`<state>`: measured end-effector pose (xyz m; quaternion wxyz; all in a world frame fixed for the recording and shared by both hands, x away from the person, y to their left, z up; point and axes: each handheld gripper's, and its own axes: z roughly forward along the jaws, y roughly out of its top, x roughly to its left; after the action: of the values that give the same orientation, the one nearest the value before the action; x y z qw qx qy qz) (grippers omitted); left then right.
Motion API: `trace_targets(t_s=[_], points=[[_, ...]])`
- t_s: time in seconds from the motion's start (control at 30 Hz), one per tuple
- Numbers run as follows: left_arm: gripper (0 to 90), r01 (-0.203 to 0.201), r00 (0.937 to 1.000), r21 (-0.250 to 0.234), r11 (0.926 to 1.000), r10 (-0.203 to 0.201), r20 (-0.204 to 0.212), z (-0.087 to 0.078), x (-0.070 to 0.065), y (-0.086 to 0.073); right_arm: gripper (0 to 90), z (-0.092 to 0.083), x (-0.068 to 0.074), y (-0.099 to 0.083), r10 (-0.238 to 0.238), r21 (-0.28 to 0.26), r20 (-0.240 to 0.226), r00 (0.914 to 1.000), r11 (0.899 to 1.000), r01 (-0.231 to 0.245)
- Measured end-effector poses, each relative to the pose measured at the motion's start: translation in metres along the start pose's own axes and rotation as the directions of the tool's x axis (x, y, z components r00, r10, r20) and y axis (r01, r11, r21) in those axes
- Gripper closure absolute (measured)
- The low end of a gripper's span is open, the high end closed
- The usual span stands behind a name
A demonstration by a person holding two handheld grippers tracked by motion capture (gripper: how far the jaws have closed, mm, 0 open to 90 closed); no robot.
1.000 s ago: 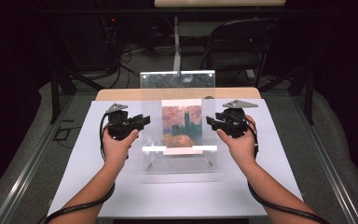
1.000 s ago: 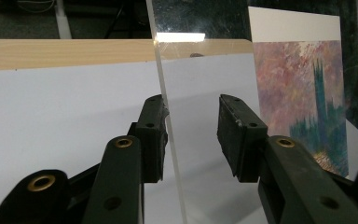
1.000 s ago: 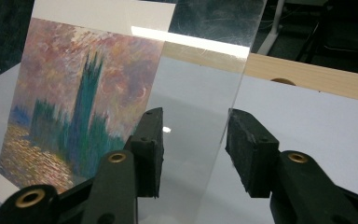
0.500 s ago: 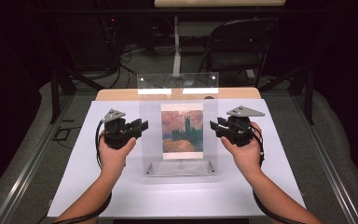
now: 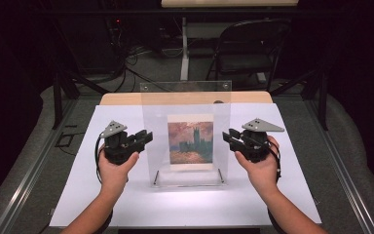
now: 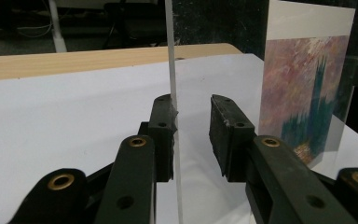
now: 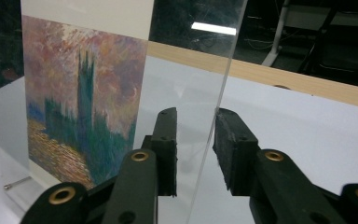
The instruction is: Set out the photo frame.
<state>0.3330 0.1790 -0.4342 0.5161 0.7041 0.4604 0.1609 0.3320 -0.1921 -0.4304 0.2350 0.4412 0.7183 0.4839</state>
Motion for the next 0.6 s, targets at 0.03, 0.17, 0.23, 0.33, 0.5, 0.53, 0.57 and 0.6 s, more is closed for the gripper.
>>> trace_targets(t_s=[0.03, 0.17, 0.23, 0.33, 0.5, 0.53, 0.57, 0.6], points=[[71.6, -0.004, 1.0000, 0.003, 1.0000, 0.004, 0.003, -0.002, 0.000, -0.001, 72.1, -0.001, 0.000, -0.001, 0.002, -0.003, -0.003, 1.0000, 1.000, -0.002], [72.7, -0.018, 0.9998, -0.005, 0.9998, 0.018, 0.011, -0.008, -0.003, -0.005, 74.9, -0.009, 0.002, -0.004, -0.003, -0.004, -0.013, 0.9999, 1.000, 0.003], [73.0, -0.027, 0.9995, -0.008, 0.9996, 0.027, 0.014, -0.011, -0.005, -0.007, 75.5, -0.012, 0.004, -0.005, -0.004, -0.006, -0.014, 0.9999, 1.000, 0.004], [73.0, -0.028, 0.9994, -0.017, 0.9995, 0.028, 0.021, -0.015, -0.007, -0.011, 75.8, -0.017, 0.007, -0.008, -0.018, -0.008, -0.014, 0.9997, 1.000, 0.018], [72.8, -0.032, 0.9989, -0.025, 0.9992, 0.032, 0.033, -0.021, -0.010, -0.016, 76.2, -0.024, 0.009, -0.012, -0.010, -0.012, -0.026, 0.9996, 1.000, 0.010], [72.8, -0.035, 0.9988, -0.023, 0.9991, 0.036, 0.034, -0.022, -0.010, -0.017, 76.1, -0.025, 0.009, -0.013, -0.016, -0.017, -0.025, 0.9996, 1.000, 0.016], [72.7, -0.037, 0.9986, -0.024, 0.9990, 0.038, 0.036, -0.023, -0.011, -0.017, 76.1, -0.025, 0.011, -0.014, -0.012, -0.022, -0.028, 0.9995, 1.000, 0.011], [72.6, -0.037, 0.9984, -0.028, 0.9989, 0.039, 0.040, -0.024, -0.011, -0.018, 76.1, -0.027, 0.011, -0.014, -0.015, -0.020, -0.028, 0.9995, 1.000, 0.015]])
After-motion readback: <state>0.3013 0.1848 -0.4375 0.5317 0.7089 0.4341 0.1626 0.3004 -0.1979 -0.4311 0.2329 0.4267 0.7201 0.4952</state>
